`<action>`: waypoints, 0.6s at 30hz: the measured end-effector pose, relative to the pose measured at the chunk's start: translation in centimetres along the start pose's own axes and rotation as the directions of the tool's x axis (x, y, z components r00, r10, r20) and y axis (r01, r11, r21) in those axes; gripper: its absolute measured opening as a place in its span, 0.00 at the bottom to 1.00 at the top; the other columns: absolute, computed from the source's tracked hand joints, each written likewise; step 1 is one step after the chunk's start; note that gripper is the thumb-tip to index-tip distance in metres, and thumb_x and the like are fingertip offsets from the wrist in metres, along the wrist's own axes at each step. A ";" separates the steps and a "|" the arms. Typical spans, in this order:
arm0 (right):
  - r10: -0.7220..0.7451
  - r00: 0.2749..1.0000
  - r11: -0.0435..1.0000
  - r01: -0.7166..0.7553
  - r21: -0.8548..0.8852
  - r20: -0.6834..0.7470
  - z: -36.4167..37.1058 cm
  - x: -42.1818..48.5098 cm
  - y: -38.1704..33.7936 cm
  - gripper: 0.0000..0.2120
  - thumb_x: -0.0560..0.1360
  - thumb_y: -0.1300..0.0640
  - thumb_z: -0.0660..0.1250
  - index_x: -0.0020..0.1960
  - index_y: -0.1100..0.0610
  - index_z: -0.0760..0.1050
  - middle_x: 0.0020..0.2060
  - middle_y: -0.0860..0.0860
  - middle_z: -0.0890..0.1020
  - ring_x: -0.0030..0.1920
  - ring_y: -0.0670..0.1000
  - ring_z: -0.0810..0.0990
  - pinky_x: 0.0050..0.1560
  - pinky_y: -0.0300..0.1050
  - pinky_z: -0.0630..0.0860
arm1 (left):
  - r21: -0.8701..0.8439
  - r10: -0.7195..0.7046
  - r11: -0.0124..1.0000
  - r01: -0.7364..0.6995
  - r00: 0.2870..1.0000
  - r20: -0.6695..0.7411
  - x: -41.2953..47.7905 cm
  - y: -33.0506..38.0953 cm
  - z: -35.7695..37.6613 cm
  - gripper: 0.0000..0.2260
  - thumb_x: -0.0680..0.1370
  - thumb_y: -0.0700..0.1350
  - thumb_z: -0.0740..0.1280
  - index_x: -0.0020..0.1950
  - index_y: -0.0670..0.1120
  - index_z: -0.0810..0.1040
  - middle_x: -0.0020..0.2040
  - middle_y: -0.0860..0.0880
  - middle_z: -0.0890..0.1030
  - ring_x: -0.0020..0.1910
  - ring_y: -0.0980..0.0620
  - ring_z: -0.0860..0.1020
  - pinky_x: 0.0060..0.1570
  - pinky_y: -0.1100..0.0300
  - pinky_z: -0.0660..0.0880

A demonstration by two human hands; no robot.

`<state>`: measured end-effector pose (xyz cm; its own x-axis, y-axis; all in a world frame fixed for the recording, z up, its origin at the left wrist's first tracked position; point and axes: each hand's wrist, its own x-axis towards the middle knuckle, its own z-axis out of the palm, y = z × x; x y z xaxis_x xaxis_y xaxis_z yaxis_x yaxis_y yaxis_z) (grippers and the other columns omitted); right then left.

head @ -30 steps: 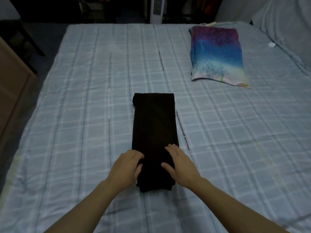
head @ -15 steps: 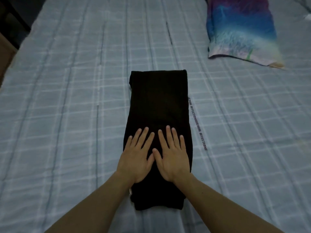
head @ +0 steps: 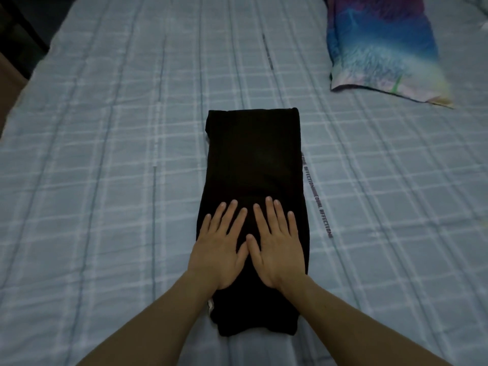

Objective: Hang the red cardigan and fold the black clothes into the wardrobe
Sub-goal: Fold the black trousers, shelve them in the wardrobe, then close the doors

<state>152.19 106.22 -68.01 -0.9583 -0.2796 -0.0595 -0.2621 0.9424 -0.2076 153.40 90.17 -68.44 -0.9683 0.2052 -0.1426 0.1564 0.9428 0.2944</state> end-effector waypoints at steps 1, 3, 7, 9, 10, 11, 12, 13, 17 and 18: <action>-0.004 1.000 1.000 0.004 0.003 0.001 -0.2 0.0 -0.1 0.31 0.82 0.41 0.45 0.81 0.52 0.48 0.81 0.53 0.46 0.80 0.51 0.40 0.78 0.55 0.41 | -0.002 -0.004 1.000 0.004 1.000 0.004 -0.1 0.0 -0.3 0.30 0.80 0.62 0.40 0.81 0.54 0.42 0.80 0.53 0.38 0.79 0.52 0.36 0.76 0.51 0.35; -0.011 1.000 1.000 0.011 0.006 0.005 -0.4 -0.2 -0.2 0.31 0.82 0.40 0.44 0.81 0.51 0.47 0.80 0.53 0.46 0.80 0.51 0.40 0.78 0.55 0.40 | -0.006 -0.018 1.000 0.018 1.000 0.011 -0.4 0.1 -0.6 0.31 0.79 0.62 0.39 0.81 0.54 0.42 0.80 0.52 0.38 0.79 0.52 0.36 0.76 0.50 0.37; -0.028 0.997 0.998 0.024 0.053 0.069 -1.8 -1.1 -0.4 0.33 0.80 0.37 0.40 0.81 0.50 0.46 0.80 0.52 0.46 0.80 0.50 0.40 0.78 0.53 0.39 | -0.038 -0.030 0.999 0.030 1.000 0.010 -1.9 0.9 -0.8 0.31 0.78 0.63 0.36 0.80 0.55 0.39 0.80 0.53 0.37 0.79 0.53 0.35 0.79 0.47 0.42; -0.050 0.994 0.994 0.040 0.102 0.097 -3.5 -0.5 -0.3 0.35 0.78 0.35 0.40 0.80 0.50 0.52 0.80 0.52 0.51 0.80 0.52 0.47 0.79 0.53 0.47 | -0.078 -0.024 0.997 0.020 0.999 -0.043 -2.1 0.6 -1.5 0.30 0.79 0.63 0.40 0.80 0.54 0.43 0.81 0.52 0.40 0.79 0.53 0.38 0.79 0.46 0.46; -0.053 0.995 0.993 0.045 0.112 0.078 -4.7 0.0 -0.1 0.35 0.78 0.36 0.43 0.79 0.51 0.57 0.79 0.53 0.58 0.79 0.53 0.55 0.77 0.53 0.55 | -0.087 -0.011 0.996 0.004 0.997 -0.082 -1.8 0.5 -2.0 0.30 0.80 0.62 0.42 0.81 0.53 0.46 0.81 0.51 0.42 0.80 0.52 0.41 0.79 0.47 0.47; -0.048 0.998 0.993 0.045 0.111 0.029 -5.8 0.9 0.2 0.32 0.79 0.38 0.49 0.77 0.53 0.63 0.76 0.54 0.65 0.76 0.54 0.63 0.74 0.53 0.63 | -0.088 -0.001 0.996 -0.012 0.990 -0.140 -1.4 0.3 -2.7 0.29 0.81 0.61 0.45 0.81 0.52 0.50 0.81 0.50 0.45 0.80 0.51 0.43 0.78 0.48 0.48; -0.044 0.998 0.993 0.050 0.110 -0.053 -6.8 2.0 0.4 0.28 0.80 0.42 0.54 0.74 0.55 0.68 0.72 0.54 0.70 0.72 0.54 0.68 0.70 0.52 0.67 | -0.090 -0.003 0.996 -0.015 0.980 -0.200 -0.6 0.2 -3.4 0.29 0.82 0.61 0.46 0.81 0.51 0.52 0.82 0.50 0.47 0.80 0.51 0.45 0.78 0.49 0.48; -0.046 0.989 0.993 0.061 0.105 -0.141 -7.5 3.3 0.6 0.25 0.80 0.44 0.57 0.72 0.56 0.70 0.70 0.54 0.73 0.69 0.54 0.70 0.69 0.52 0.69 | -0.091 -0.010 0.996 -0.013 0.970 -0.242 0.6 0.1 -4.4 0.29 0.82 0.60 0.47 0.81 0.50 0.53 0.82 0.49 0.48 0.80 0.51 0.45 0.77 0.49 0.47; -0.058 0.996 0.996 0.063 0.070 -0.072 -8.4 9.5 1.1 0.37 0.77 0.37 0.41 0.79 0.57 0.58 0.79 0.56 0.57 0.80 0.56 0.51 0.78 0.54 0.49 | -0.101 -0.058 0.994 0.033 0.966 -0.253 7.5 0.1 -7.8 0.28 0.83 0.59 0.47 0.81 0.51 0.50 0.82 0.50 0.45 0.80 0.50 0.42 0.77 0.50 0.42; -0.046 0.999 0.997 0.048 0.064 -0.029 -8.0 11.1 1.5 0.39 0.76 0.36 0.36 0.80 0.56 0.52 0.80 0.55 0.51 0.80 0.55 0.45 0.78 0.53 0.44 | -0.110 -0.085 0.992 0.061 0.969 -0.233 9.3 0.0 -8.4 0.27 0.84 0.58 0.48 0.81 0.51 0.48 0.82 0.50 0.44 0.80 0.50 0.41 0.77 0.50 0.42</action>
<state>140.30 106.02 -61.20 -0.9482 -0.3169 -0.0212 -0.2996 0.9145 -0.2719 142.74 89.83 -61.88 -0.9967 0.0573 0.0568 0.0749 0.9187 0.3878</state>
